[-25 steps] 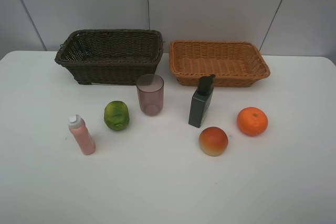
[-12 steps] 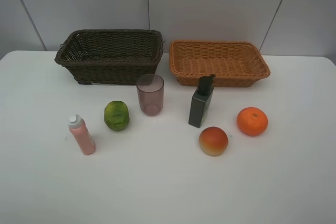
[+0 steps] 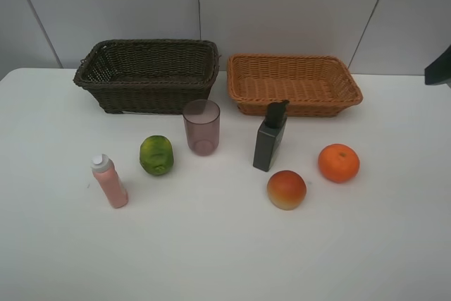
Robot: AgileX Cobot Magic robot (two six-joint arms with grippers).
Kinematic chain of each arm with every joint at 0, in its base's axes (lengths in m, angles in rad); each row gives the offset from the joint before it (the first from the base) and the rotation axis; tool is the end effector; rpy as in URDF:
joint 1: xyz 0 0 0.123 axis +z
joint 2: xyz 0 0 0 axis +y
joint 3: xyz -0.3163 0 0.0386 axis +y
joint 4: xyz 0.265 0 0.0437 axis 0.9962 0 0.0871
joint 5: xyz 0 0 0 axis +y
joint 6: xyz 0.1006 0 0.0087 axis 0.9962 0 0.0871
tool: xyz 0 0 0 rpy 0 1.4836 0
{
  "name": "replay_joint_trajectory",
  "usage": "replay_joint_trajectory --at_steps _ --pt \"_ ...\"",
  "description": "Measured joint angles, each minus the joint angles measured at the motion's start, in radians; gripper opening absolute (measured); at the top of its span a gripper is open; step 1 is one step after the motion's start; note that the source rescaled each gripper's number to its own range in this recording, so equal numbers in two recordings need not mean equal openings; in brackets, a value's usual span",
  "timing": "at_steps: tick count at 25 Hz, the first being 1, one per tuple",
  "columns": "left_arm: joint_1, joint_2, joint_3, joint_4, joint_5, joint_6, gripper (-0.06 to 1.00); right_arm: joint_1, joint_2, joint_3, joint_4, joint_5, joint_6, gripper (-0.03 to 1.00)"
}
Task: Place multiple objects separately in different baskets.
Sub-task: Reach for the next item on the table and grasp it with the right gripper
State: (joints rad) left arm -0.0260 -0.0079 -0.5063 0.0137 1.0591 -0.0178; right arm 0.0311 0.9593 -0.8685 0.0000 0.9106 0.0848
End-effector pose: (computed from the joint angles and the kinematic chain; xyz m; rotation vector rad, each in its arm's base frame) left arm -0.0168 0.0016 0.2828 0.0076 2.0284 -0.0113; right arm 0.1794 0.0056 0.3436 0.0667 2.4848 0.0490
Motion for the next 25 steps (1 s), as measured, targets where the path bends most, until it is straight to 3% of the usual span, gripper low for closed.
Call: replay_joint_trajectory --at_steps 25 --pt "0.000 0.000 0.000 0.000 0.000 0.000 0.96 0.072 0.527 -0.001 0.040 -0.223 0.000 0.84"
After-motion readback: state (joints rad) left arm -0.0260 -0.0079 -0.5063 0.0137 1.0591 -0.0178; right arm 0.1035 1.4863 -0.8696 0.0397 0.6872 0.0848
